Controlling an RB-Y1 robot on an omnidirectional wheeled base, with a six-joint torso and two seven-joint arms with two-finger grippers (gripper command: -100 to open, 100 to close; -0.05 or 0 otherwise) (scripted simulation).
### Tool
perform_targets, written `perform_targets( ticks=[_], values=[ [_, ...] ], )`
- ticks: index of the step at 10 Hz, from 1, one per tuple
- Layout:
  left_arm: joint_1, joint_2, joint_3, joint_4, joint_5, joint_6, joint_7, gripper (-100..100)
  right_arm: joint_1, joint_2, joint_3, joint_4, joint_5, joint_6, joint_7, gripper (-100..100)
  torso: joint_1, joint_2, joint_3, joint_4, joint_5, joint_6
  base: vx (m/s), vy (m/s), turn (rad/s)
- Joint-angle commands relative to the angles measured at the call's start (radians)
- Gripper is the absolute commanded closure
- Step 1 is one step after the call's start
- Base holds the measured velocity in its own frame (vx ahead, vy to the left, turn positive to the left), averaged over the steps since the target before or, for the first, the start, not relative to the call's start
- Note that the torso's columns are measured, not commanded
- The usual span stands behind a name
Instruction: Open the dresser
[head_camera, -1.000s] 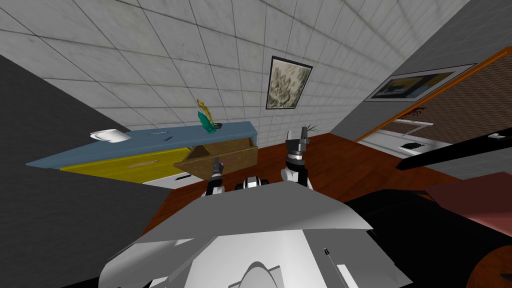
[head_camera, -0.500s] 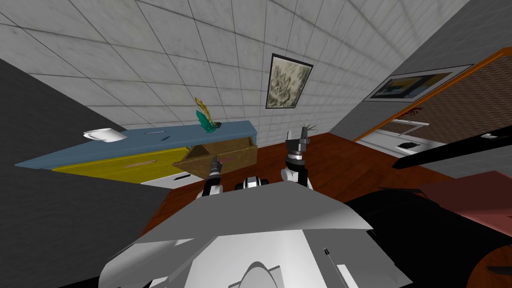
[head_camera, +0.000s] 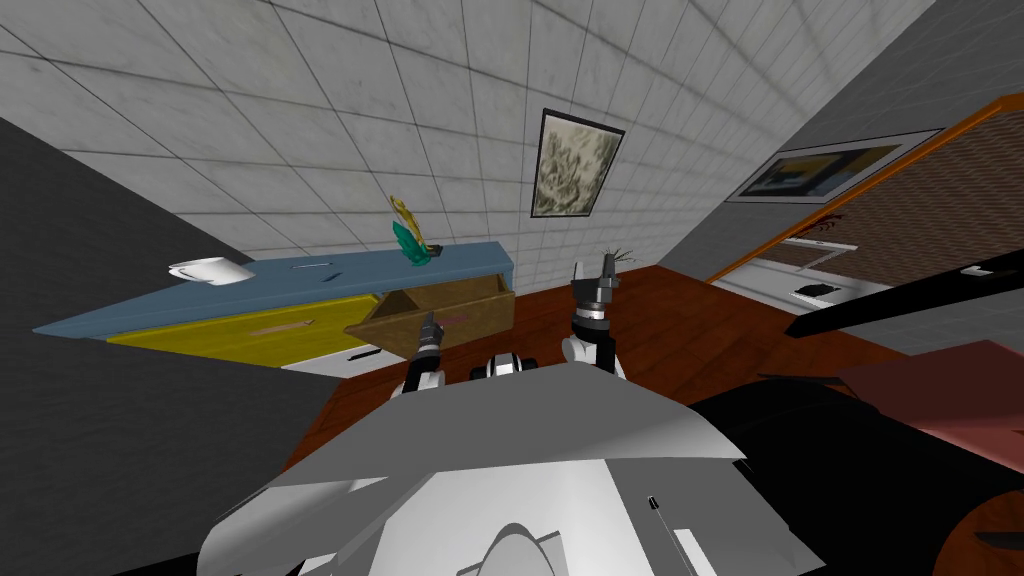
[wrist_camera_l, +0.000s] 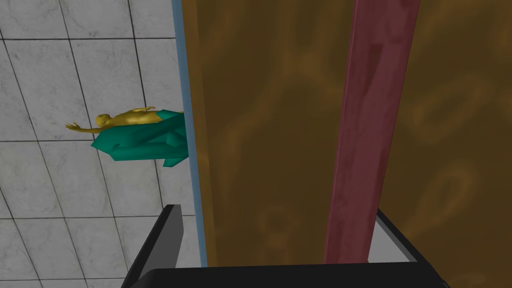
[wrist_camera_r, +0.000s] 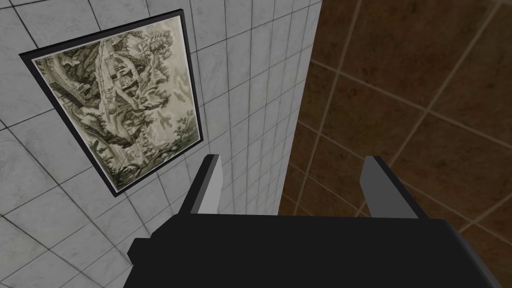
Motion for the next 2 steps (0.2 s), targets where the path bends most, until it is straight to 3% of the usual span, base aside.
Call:
perform_targets(
  ticks=[1,2],
  values=[
    [0.0,0.0,0.0,0.001,0.0,0.001,0.0,0,0.0,0.0,0.0,0.0,0.0,0.0,0.0,0,0.0,-0.001,0.0,0.0,0.0,0.0,0.0,0.0,0.0],
    [0.001,0.0,0.0,0.001,0.0,0.001,0.0,0,0.0,0.0,0.0,0.0,0.0,0.0,0.0,0,0.0,-0.001,0.0,-0.001,0.001,0.0,0.0,0.0,0.0]
  ],
)
